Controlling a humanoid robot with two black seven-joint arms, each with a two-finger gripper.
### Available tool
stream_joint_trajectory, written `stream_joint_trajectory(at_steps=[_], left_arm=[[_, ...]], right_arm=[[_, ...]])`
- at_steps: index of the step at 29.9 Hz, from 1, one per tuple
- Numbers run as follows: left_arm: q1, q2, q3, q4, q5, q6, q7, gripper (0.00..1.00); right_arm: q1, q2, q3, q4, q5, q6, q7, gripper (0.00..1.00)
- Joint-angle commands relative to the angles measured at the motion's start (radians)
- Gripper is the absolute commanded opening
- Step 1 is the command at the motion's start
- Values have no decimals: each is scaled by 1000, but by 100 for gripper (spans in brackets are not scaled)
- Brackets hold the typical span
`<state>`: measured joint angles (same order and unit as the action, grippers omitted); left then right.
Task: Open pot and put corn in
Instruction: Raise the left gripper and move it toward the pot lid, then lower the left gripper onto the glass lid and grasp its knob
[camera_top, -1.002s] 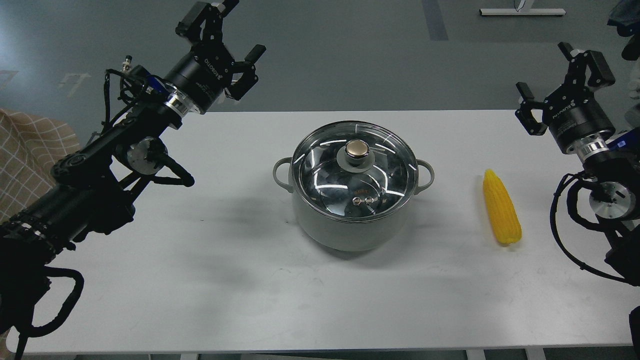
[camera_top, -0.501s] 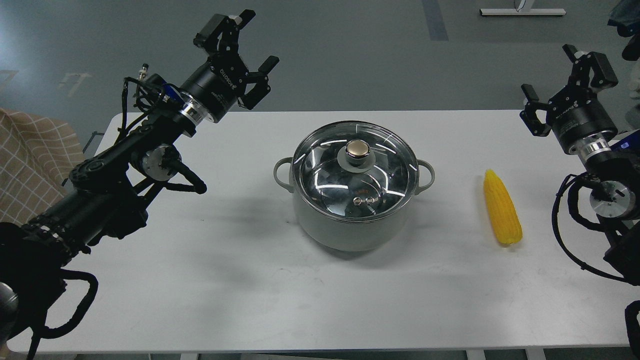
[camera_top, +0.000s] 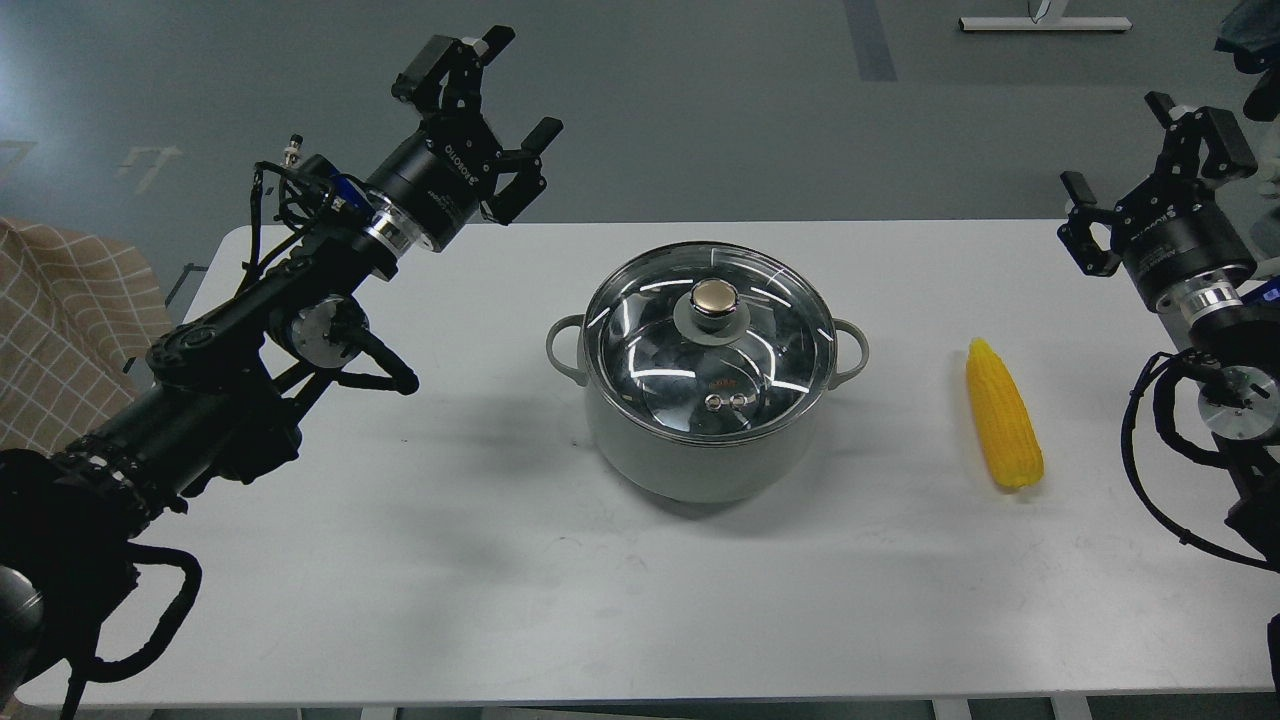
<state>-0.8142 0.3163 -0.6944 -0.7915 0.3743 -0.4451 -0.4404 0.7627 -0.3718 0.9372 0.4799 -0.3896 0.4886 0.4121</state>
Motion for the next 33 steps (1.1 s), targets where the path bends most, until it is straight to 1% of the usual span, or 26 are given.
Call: stream_joint_trajectory(at_steps=[1, 4, 7, 8, 10, 12, 13, 14, 16, 17, 18, 19, 20, 22, 23, 24, 26, 28, 30, 33], left_arm=[[1, 1, 3, -3, 2, 0, -5, 98], [-3, 0, 4, -11, 57, 2, -5, 98], [-17, 14, 1, -63, 280, 11, -8, 98], [-22, 23, -3, -101, 387, 16, -8, 98], [-28, 38, -5, -150, 493, 22, -8, 98], [-40, 55, -7, -259, 695, 54, -14, 98], [-42, 53, -5, -282, 742, 66, -20, 98], [-48, 53, -2, -325, 838, 97, -38, 98], [-51, 49, 1, -360, 947, 129, -48, 97], [-55, 46, 4, -385, 1076, 166, -48, 97], [-56, 46, 6, -391, 1144, 189, -48, 97], [-56, 43, 13, -393, 1295, 241, -48, 97], [-57, 31, 36, -382, 1450, 309, -48, 97], [-65, 15, 74, -373, 1598, 388, -48, 97], [-74, 7, 117, -348, 1712, 458, -48, 97], [-74, 6, 139, -328, 1753, 492, -48, 97], [-75, 0, 225, -273, 1807, 590, -48, 97], [-77, 1, 288, -262, 1807, 627, -48, 97], [-80, 0, 312, -259, 1807, 634, -48, 97], [-80, -17, 323, -187, 1807, 640, -48, 97]], right_arm=[[1, -2, -2, 0, 0, 0, 1, 100], [0, -6, 0, 0, 0, 0, 1, 100], [0, -7, -1, 0, 0, 0, -1, 100], [0, -10, -2, 0, 0, 0, -1, 100], [0, -13, -1, 0, 0, 0, 1, 100], [-2, -15, -2, 0, 0, 0, -1, 100], [-2, -15, -2, 0, 0, 0, -1, 100], [-5, -16, -2, 0, 0, 0, 1, 100], [-5, -19, -2, 2, 0, 0, -1, 100], [-6, -27, -2, 3, 0, 0, -1, 100], [-6, -29, -2, 3, 0, 0, -1, 100], [-6, -33, -2, 3, 0, 0, -1, 100], [-6, -35, -2, 3, 0, 0, 1, 100], [-8, -39, -2, 3, 2, 0, -1, 100], [-13, -45, -2, 5, 2, 0, -1, 100], [-16, -47, -2, 5, 2, 0, -1, 100], [-19, -48, -2, 6, 2, 0, -1, 100], [-28, -47, -2, 6, 2, 0, 1, 100], [-31, -47, 0, 8, 0, 0, -1, 100], [-31, -47, -1, 9, 2, 0, -1, 100]])
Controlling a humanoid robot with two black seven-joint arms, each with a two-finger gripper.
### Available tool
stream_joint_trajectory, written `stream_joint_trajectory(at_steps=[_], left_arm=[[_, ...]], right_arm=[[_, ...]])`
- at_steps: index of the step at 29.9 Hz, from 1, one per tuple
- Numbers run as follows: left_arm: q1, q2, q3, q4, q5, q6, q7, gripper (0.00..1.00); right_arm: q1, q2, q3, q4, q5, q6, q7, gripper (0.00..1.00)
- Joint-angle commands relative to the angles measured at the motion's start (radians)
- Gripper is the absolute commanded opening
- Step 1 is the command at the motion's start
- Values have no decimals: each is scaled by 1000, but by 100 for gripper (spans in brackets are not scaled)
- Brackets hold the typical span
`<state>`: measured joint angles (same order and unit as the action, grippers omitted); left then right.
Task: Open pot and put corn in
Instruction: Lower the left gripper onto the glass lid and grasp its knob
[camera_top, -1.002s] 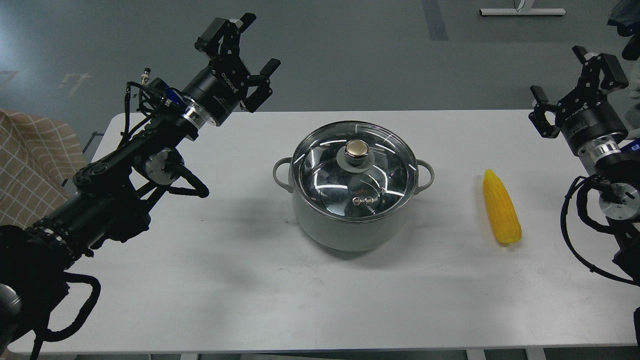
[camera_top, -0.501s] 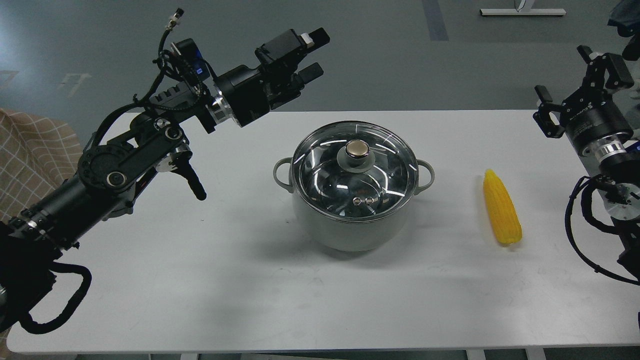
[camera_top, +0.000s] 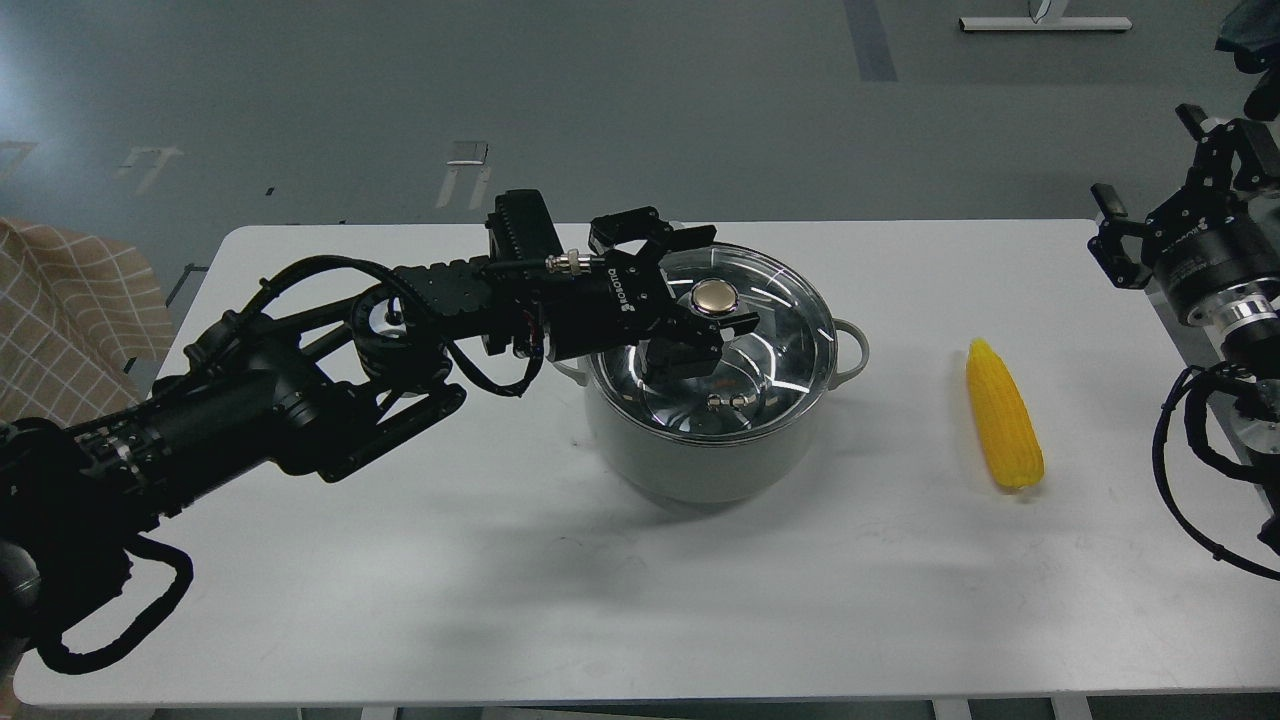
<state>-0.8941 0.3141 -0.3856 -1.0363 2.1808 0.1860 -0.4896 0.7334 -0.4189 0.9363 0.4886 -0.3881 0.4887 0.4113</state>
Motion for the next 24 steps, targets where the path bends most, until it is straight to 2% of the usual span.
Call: stream_joint_trajectory(at_steps=[1, 10, 14, 17, 21, 24], left_arm=[[-2, -30, 14, 85, 1, 19, 1, 97], [-2, -40, 17, 116, 1, 23, 1, 97], [4, -41, 24, 119, 1, 23, 1, 94], [4, -41, 25, 121, 1, 23, 1, 90], [4, -44, 27, 134, 1, 23, 1, 76], [4, -43, 28, 136, 1, 23, 1, 74]], right_arm=[[-2, 0, 1, 1, 0, 0, 1, 100], [-6, 0, -1, -1, -2, 0, 0, 100], [-12, 0, -1, -1, -2, 0, 0, 100], [-12, 0, -1, -1, -2, 0, 1, 100], [-14, -1, -1, -1, -2, 0, 1, 100], [-14, 0, -1, -1, -2, 0, 0, 100]])
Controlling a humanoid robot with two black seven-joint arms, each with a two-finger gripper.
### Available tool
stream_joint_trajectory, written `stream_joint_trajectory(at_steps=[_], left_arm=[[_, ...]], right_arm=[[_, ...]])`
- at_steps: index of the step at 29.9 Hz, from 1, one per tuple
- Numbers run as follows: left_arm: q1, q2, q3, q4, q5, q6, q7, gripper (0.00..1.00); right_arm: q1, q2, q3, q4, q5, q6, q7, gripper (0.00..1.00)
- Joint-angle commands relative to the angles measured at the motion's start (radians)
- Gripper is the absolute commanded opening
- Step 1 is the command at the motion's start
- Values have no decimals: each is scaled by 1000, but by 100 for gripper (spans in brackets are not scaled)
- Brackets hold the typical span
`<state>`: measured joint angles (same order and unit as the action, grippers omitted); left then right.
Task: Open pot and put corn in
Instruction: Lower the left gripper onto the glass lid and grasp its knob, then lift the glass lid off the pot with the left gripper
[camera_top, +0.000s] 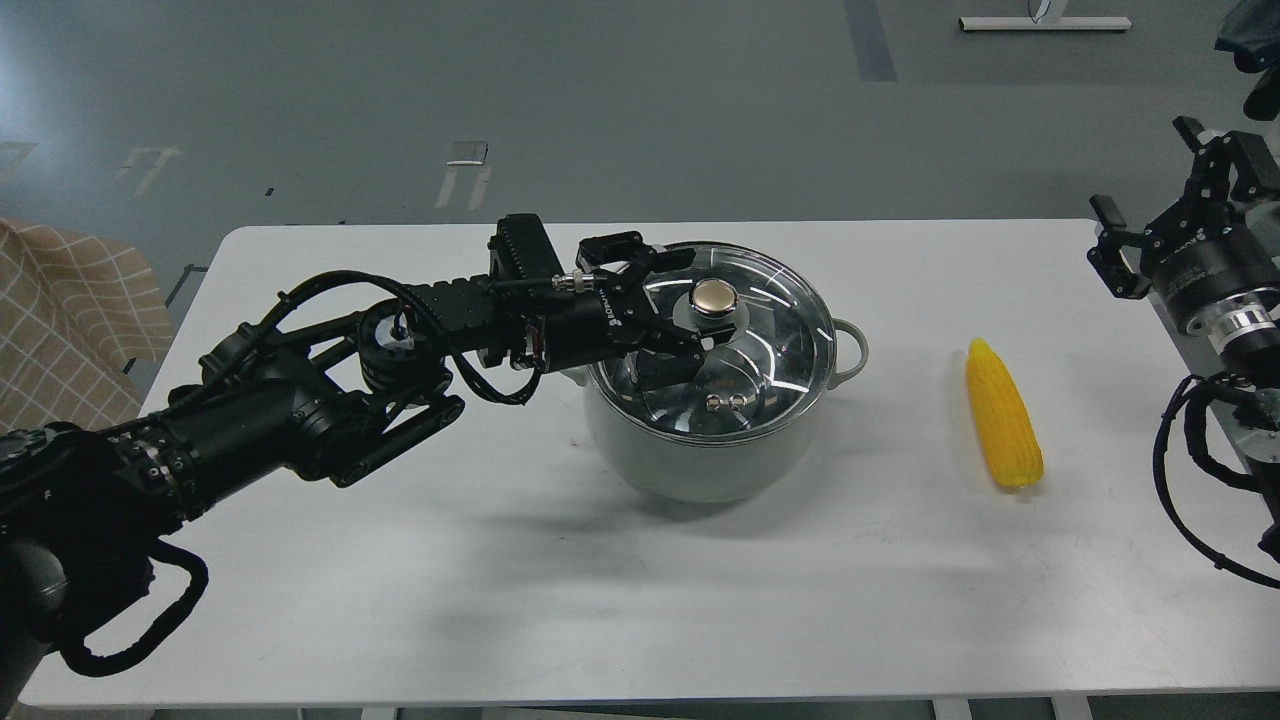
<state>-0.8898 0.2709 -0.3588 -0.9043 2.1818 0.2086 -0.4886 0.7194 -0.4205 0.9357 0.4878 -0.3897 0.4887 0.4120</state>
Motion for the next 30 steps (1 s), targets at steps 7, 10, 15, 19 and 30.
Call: stream_joint_trajectory(at_steps=[7, 10, 15, 19, 30], left_arm=[[9, 4, 1, 2, 0, 0, 0, 71], [9, 2, 1, 2, 0, 0, 0, 56], [9, 4, 1, 2, 0, -2, 0, 39], [11, 2, 0, -4, 0, -2, 0, 21], [-54, 45, -5, -51, 0, -11, 0, 14]], right_arm=[[0, 0, -1, 0, -2, 0, -1, 100], [0, 0, -1, 0, -2, 0, -1, 100], [-5, 0, -1, 0, -5, 0, -1, 100], [-8, -1, -1, 0, -5, 0, -1, 100], [-11, -1, -1, 0, -11, 0, -1, 100]])
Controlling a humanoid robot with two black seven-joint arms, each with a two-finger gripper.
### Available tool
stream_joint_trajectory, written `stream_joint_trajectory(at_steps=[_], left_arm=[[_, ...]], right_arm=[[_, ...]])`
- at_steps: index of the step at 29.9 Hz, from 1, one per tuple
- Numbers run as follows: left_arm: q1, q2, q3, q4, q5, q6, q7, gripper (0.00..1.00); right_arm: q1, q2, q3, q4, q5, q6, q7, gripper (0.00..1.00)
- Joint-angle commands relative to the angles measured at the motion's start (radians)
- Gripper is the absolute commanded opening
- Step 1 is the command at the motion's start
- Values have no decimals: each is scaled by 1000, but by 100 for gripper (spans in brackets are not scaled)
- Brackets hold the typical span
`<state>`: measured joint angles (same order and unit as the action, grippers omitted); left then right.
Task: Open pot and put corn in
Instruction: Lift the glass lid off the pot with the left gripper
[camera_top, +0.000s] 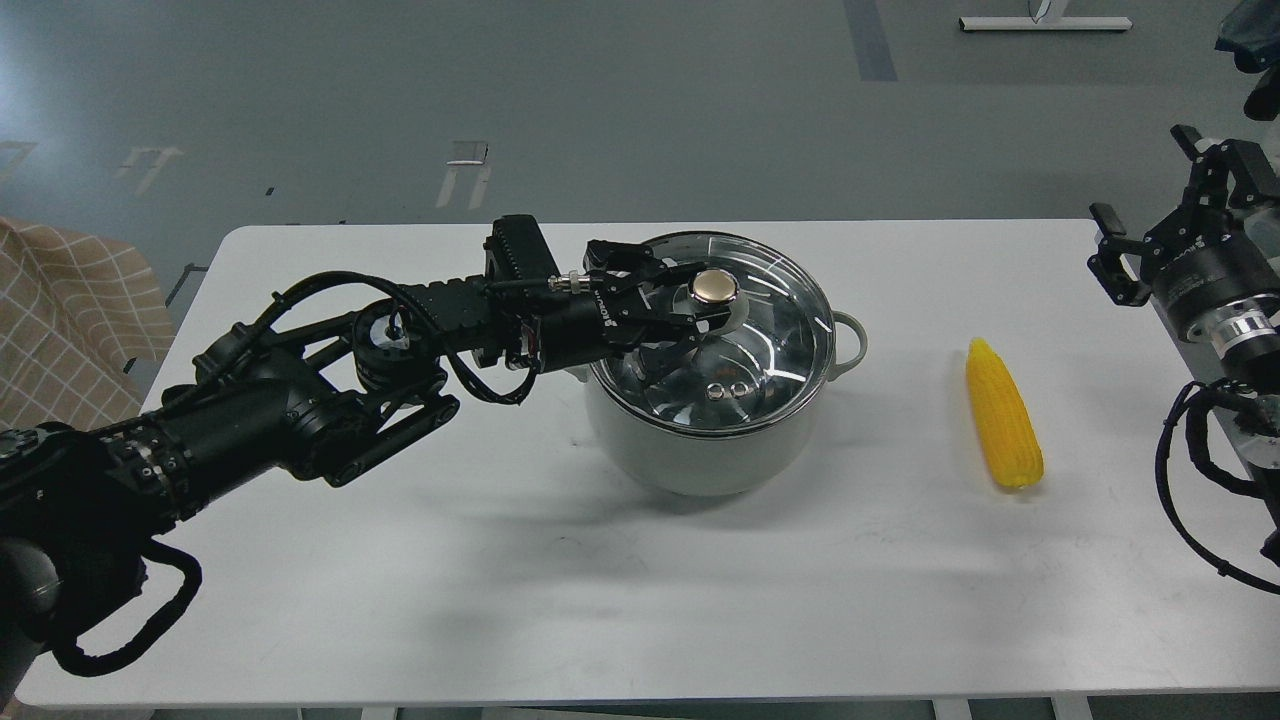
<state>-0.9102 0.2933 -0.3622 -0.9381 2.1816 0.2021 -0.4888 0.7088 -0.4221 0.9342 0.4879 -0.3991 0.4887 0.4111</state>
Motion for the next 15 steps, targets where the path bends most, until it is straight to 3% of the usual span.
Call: stream_joint_trajectory(at_steps=[1, 5, 10, 15], left_arm=[[-41, 32, -1, -24, -2, -6, 0, 14], [-81, 134, -3, -109, -58, -33, 0, 14], [-67, 387, -1, -289, -141, -70, 0, 14], [2, 573, -3, -323, -169, -56, 0, 14]], right_arm=[[1, 0, 0, 0, -1, 0, 0, 100], [1, -1, 2, 0, -1, 0, 0, 100], [0, -10, 2, 3, -1, 0, 0, 100], [-3, -17, 2, 3, -1, 0, 0, 100]])
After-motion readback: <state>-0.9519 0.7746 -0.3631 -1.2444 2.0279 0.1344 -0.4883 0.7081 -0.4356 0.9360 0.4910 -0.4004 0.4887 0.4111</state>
